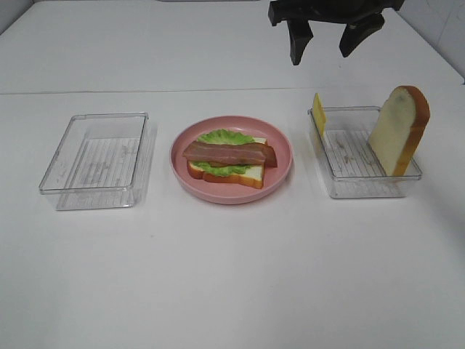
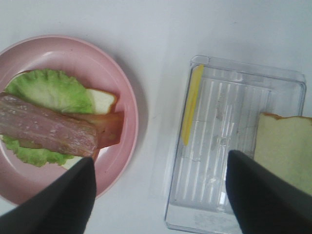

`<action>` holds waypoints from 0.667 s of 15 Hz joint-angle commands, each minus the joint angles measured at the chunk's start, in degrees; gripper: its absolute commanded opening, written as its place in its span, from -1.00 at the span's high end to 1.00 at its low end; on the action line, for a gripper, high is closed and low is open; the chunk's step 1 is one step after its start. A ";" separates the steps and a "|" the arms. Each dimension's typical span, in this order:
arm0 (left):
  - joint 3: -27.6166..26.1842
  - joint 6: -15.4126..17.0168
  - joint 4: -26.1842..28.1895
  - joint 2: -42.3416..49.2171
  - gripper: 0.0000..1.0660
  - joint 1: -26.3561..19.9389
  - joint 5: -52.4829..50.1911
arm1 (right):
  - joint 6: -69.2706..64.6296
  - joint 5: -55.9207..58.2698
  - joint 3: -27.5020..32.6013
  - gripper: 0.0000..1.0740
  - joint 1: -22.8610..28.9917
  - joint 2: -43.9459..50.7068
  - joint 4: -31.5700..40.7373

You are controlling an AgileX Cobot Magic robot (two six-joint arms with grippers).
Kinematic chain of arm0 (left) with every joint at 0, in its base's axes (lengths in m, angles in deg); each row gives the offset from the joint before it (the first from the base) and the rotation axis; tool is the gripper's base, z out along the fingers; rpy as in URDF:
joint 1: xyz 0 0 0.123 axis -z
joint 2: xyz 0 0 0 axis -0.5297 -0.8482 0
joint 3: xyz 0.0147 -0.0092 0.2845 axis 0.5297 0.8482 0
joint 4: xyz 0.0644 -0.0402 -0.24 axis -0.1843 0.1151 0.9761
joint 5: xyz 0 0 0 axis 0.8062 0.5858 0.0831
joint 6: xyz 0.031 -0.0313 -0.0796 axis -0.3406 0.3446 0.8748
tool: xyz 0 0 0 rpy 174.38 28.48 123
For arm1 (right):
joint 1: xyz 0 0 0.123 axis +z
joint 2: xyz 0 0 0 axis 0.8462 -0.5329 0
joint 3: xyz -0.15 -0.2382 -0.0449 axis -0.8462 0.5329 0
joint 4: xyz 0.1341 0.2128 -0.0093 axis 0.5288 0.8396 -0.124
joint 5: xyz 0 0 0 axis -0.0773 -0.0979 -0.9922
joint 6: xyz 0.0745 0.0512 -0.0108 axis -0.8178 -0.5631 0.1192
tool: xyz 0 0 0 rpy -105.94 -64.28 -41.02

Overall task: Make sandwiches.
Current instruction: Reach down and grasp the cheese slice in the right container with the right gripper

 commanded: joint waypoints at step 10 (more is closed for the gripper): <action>0.17 -0.11 0.17 1.20 -0.45 0.11 -0.74 | 1.55 -5.04 -1.78 -0.26 -6.93 -11.00 11.00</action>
